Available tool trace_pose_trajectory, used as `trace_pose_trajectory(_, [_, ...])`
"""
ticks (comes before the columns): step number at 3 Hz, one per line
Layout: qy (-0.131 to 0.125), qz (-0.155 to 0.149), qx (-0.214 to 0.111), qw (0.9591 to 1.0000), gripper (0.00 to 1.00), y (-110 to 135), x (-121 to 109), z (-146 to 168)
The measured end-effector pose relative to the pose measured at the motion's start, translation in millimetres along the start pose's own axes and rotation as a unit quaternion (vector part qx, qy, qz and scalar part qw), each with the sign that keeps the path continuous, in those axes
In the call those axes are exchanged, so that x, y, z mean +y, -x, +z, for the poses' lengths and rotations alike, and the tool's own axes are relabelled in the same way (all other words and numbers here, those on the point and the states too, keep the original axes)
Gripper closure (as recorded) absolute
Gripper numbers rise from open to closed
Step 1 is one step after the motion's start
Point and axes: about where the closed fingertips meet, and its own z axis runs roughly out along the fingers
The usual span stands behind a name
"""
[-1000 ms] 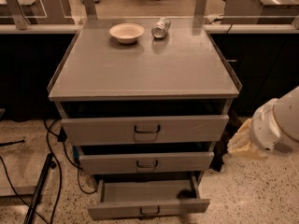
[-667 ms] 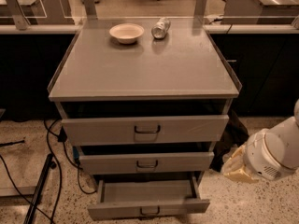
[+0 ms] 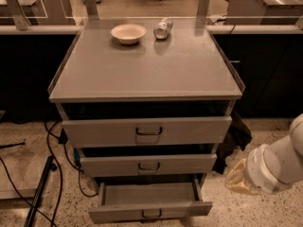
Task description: Close bottom drawer
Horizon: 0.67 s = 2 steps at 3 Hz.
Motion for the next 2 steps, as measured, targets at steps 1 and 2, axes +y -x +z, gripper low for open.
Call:
trace_pose_trajectory(1, [0.002,-0.001,-0.010,0.9999,1.00,-59,-2,95])
trace_pose_trajectory(2, [0.010,0.008,-0.031,0.9994,1.00,-94,-8,165])
